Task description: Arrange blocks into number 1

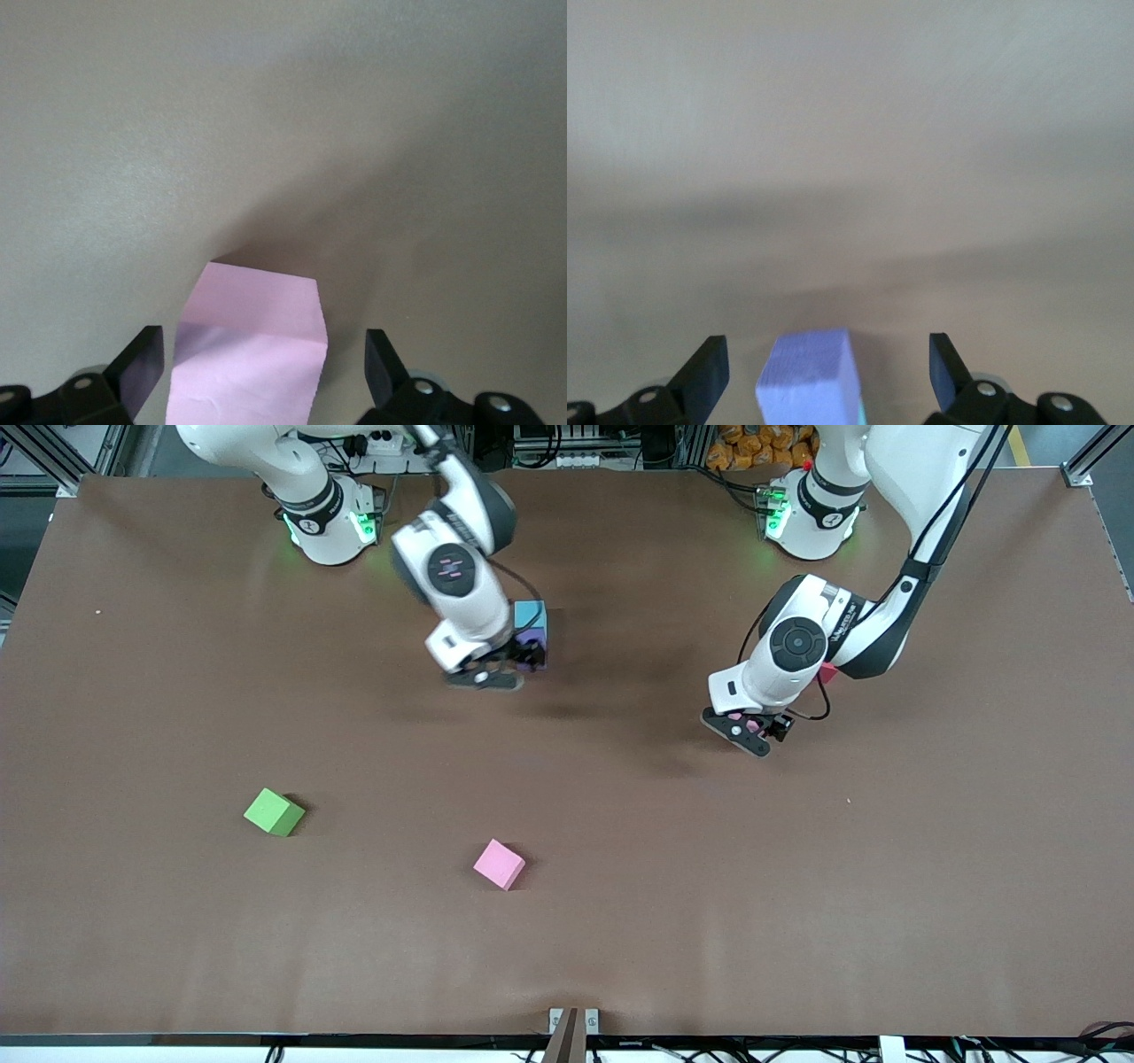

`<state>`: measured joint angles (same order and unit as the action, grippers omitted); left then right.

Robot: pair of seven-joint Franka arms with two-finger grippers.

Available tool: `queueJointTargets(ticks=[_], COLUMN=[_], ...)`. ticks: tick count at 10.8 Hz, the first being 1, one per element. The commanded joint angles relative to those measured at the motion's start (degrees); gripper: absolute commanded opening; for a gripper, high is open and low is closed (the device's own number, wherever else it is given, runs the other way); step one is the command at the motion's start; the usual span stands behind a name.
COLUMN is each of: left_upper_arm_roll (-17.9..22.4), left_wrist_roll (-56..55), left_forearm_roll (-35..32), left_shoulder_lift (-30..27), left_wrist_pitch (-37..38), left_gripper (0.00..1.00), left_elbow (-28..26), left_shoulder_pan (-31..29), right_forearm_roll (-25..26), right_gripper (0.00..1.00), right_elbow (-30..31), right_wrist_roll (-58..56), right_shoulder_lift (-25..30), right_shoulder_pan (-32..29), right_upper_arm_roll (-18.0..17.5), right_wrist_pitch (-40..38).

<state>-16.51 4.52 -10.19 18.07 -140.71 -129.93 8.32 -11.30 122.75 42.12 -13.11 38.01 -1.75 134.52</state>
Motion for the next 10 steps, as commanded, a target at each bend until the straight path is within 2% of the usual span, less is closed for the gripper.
queueJointTargets(ticks=[1, 3, 5, 8, 9, 10], left_upper_arm_roll=[-0.27, -0.27, -0.18, -0.27, -0.27, -0.27], left_wrist_roll=[0.4, 0.49, 0.4, -0.22, -0.3, -1.09], left_forearm_roll=[-1.41, -1.41, -1.41, -1.41, -1.41, -1.41], left_shoulder_lift=[-0.76, 0.12, 1.0, 1.09, 1.18, 1.18], left_wrist_pitch=[-1.85, -1.85, -1.94, -1.94, -1.94, -1.85], left_gripper=[1.0, 1.0, 1.0, 1.0, 0.83, 0.43], left_elbow=[-2.43, -2.43, -2.52, -2.17, -2.26, -2.26], left_shoulder_pan=[-1.45, -1.99, -1.9, -1.9, -1.9, -1.9], right_forearm_roll=[0.84, 0.75, 0.75, 0.14, -0.47, -1.43], right_gripper=[1.0, 1.0, 1.0, 1.0, 1.0, 1.0], right_elbow=[1.26, 3.36, 8.1, 14.34, 16.28, 18.04], right_wrist_roll=[-7.52, -17.57, -23.44, -24.54, -24.54, -24.54], right_shoulder_lift=[3.18, 3.88, 7.82, 12.48, 12.93, 12.94], right_shoulder_pan=[-6.08, -7.34, -8.66, -4.55, -2.52, -0.24], right_upper_arm_roll=[0.86, 0.87, 0.78, 0.61, 0.69, 0.7], right_wrist_pitch=[-5.2, -10.93, -12.34, -11.65, -11.12, -9.38])
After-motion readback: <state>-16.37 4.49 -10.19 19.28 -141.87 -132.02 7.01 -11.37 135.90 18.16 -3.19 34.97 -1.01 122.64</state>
